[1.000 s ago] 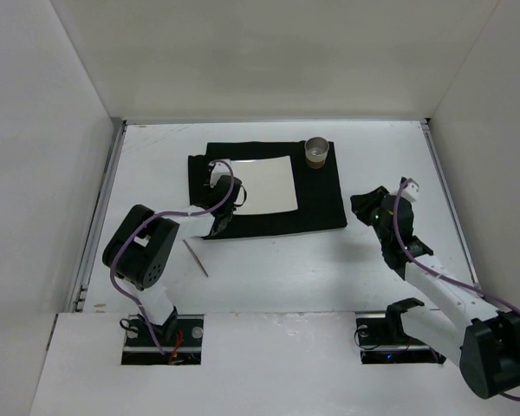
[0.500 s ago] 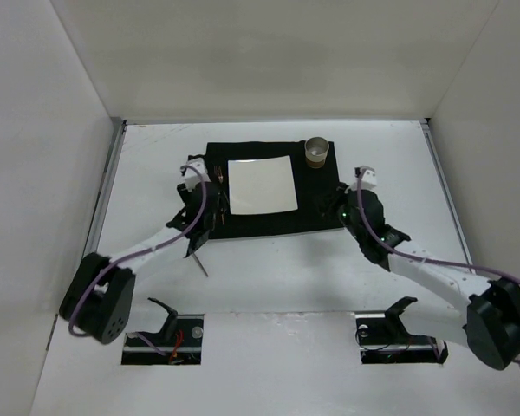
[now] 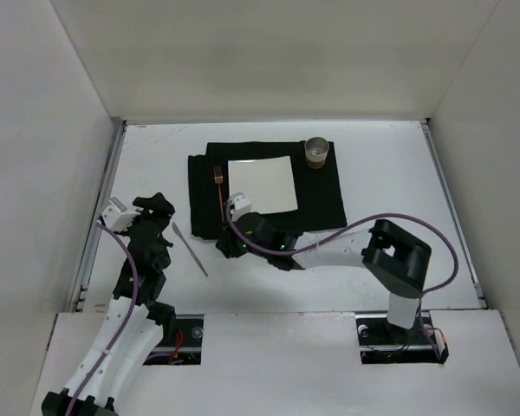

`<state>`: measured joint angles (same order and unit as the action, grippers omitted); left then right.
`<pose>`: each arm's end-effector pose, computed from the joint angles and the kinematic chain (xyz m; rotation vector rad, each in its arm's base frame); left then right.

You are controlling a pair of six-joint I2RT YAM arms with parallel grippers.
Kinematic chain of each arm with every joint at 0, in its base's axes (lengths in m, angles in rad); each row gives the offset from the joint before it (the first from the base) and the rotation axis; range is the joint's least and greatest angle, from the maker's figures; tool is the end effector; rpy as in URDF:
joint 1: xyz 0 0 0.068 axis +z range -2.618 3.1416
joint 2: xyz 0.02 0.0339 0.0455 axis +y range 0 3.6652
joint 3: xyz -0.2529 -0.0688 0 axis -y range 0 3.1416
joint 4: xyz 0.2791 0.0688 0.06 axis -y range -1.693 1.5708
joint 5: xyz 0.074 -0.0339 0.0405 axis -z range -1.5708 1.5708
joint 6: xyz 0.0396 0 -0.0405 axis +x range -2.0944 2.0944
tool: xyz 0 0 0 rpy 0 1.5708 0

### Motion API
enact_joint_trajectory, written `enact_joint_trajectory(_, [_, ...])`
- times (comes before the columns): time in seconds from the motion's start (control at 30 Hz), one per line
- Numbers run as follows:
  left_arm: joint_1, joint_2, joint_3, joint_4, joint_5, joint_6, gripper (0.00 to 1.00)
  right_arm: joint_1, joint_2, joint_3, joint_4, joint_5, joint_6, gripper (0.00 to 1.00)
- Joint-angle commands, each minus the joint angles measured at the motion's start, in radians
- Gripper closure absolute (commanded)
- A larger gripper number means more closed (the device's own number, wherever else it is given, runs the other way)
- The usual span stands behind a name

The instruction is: Set the dinner table for one person

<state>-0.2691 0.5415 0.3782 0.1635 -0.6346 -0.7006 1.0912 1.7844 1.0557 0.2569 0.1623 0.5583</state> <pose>0.1936 -0.0290 0.2577 -0.8013 1.3579 -0.2631 0.2006 0.3719 0.1682 -0.4620 2.0986 0.8468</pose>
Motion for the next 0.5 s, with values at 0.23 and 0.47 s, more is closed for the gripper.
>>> enact_joint_trajectory(0.23, [-0.002, -0.092, 0.053, -0.059, -0.054, 0.05, 0.42, 0.117, 0.246, 0.271, -0.004, 0.085, -0.19, 0.57])
enact_joint_trajectory(0.47, [-0.003, -0.051, 0.065, 0.044, -0.05, 0.042, 0.41, 0.155, 0.334, 0.36, -0.048, 0.128, -0.235, 0.54])
